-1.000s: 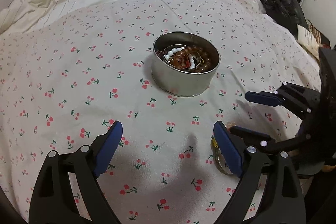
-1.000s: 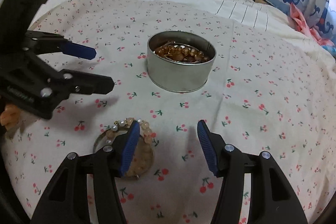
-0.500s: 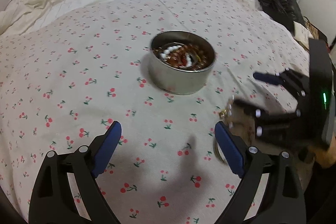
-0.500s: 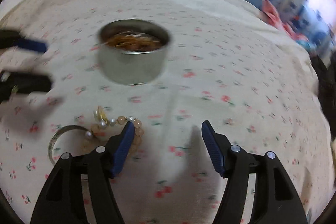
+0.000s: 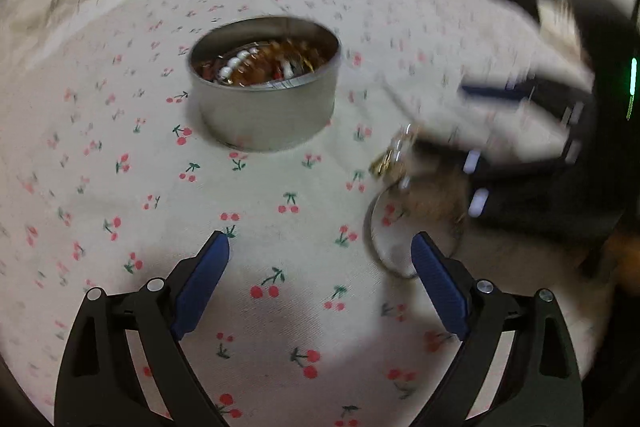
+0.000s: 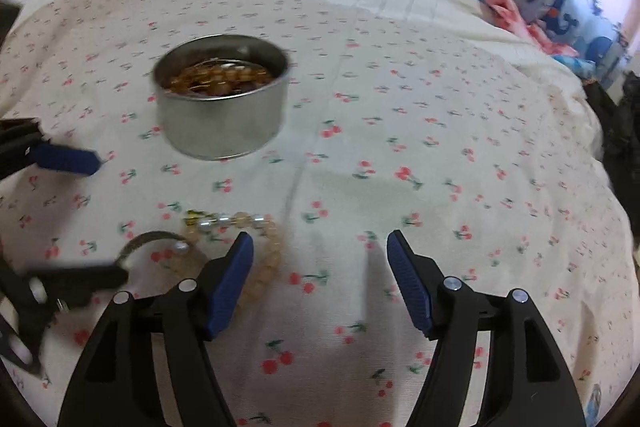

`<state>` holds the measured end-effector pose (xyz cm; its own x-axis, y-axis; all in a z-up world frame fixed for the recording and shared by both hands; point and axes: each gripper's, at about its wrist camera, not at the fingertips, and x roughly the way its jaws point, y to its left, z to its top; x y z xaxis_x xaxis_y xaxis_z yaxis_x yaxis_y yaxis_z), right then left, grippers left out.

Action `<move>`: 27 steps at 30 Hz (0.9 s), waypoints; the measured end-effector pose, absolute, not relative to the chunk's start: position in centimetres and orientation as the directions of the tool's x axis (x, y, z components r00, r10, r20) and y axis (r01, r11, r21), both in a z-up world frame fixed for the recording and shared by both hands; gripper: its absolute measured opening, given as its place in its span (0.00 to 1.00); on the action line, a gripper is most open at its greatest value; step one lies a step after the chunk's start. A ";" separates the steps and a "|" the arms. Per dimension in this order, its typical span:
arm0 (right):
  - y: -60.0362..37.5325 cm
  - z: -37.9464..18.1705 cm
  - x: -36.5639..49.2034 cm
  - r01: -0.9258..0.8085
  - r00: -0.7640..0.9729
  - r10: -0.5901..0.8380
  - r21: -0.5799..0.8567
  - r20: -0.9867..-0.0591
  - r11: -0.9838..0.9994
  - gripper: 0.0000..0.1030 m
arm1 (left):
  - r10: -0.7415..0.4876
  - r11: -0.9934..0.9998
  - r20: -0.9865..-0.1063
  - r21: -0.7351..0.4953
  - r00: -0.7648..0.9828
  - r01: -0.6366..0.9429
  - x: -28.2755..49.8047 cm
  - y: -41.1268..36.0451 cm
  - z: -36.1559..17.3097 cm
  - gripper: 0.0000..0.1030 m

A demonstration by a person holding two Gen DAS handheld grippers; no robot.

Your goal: Organize jewelry

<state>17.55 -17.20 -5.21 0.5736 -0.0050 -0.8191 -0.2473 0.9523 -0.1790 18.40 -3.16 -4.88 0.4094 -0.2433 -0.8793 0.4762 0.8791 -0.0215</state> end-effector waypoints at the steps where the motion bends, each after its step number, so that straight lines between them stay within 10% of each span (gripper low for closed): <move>1: -17.7 -5.2 17.7 -0.227 0.569 -0.005 -0.164 -0.822 0.960 0.66 | -0.212 0.880 -0.884 0.014 0.417 0.475 18.3 -3.3 -4.9 0.86; 6: -19.2 -4.6 18.0 -0.174 0.573 -0.026 -0.152 -0.819 0.973 0.66 | -0.054 0.924 -0.881 0.135 0.471 0.358 19.3 -0.2 -3.7 0.86; 15: -18.3 -4.6 17.5 -0.328 0.479 0.189 0.025 -0.857 0.944 0.65 | -0.167 0.873 -0.901 0.054 0.400 0.485 18.2 -1.2 -4.6 0.85; 22: -16.3 -4.0 16.5 -0.460 0.408 0.381 0.174 -0.830 0.871 0.55 | -0.216 0.860 -0.910 -0.006 0.353 0.511 18.6 0.1 -3.8 0.35; 27: -16.7 -4.6 17.1 -0.431 0.415 0.322 0.128 -0.851 0.893 0.55 | -0.259 0.863 -0.908 -0.065 0.330 0.500 19.0 1.5 -3.9 0.32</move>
<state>17.12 -16.66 -4.64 0.4147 0.3224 -0.8510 -0.4311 0.8931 0.1283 19.02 1.50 -3.90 0.3302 -0.2595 -0.9075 0.5004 0.8634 -0.0647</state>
